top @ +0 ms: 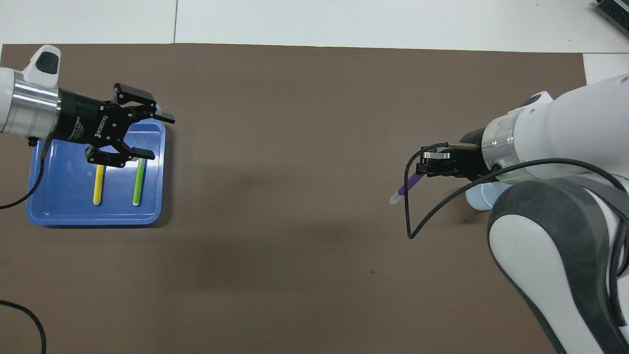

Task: Right arm passes pens to left for tray arrangement
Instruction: 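Lift the purple pen with the right gripper while the left gripper approaches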

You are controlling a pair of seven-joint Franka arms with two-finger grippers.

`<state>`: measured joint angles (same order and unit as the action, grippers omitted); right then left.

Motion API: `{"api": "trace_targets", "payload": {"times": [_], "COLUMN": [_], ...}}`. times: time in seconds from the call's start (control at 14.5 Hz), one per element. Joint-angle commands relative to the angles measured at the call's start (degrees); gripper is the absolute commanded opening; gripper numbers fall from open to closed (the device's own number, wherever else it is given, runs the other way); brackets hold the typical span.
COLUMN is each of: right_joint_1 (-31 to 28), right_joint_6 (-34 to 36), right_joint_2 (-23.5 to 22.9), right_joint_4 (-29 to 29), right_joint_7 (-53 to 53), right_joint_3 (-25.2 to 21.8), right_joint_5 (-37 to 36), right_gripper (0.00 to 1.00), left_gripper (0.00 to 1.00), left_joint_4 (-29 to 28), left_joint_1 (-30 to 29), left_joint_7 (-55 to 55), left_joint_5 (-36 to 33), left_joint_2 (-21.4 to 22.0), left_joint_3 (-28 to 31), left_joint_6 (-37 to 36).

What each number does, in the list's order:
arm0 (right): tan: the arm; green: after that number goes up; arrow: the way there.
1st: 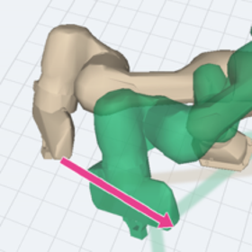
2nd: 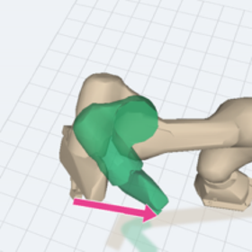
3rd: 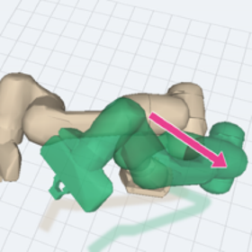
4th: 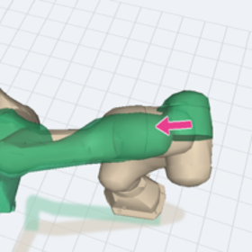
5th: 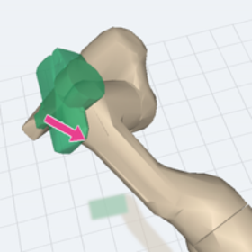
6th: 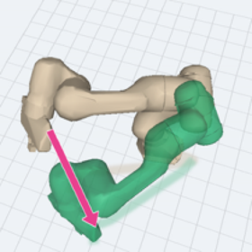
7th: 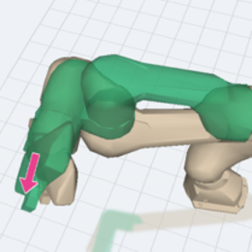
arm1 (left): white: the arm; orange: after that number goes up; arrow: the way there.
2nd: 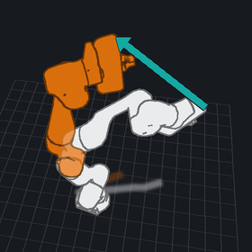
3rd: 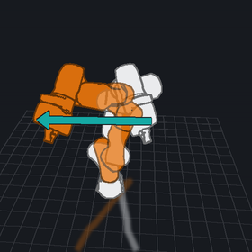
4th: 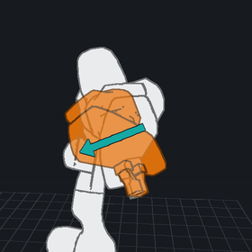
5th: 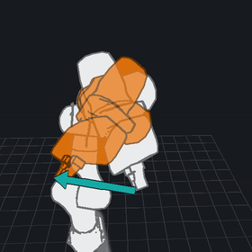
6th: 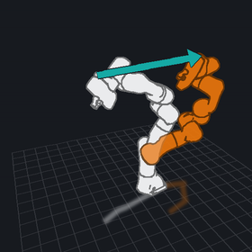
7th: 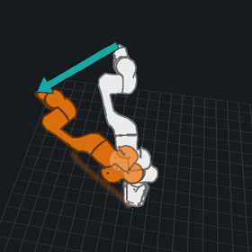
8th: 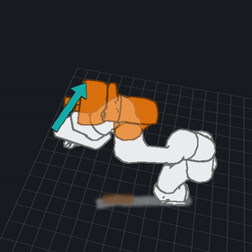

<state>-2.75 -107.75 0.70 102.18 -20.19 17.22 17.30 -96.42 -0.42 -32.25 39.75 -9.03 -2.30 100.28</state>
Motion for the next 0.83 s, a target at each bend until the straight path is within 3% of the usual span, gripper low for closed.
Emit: {"api": "trace_targets", "payload": {"times": [0.0, 0.55, 0.76], "right_joint_1": [2.0, 10.6, 13.6], "right_joint_6": [-5.5, -30.3, -37.9], "right_joint_2": [0.1, -1.0, -1.8], "right_joint_4": [1.8, 8.1, 9.8], "right_joint_7": [-7.7, -26.9, -27.0], "right_joint_3": [0.3, 0.3, 0.3], "right_joint_5": [4.4, 15.6, 25.9], "right_gripper": [0.0, 0.0, 0.0], "left_gripper": [0.88, 0.86, 0.86], "left_joint_4": [-1.5, -4.9, -6.7], "left_joint_1": [0.5, 1.9, 4.1], "left_joint_7": [-2.2, -11.3, -17.2], "left_joint_5": [1.0, 6.7, 9.3], "left_joint_2": [2.0, 3.7, 4.1], "left_joint_3": [0.5, 0.5, 0.5], "left_joint_6": [-1.1, 0.9, 5.5]}}
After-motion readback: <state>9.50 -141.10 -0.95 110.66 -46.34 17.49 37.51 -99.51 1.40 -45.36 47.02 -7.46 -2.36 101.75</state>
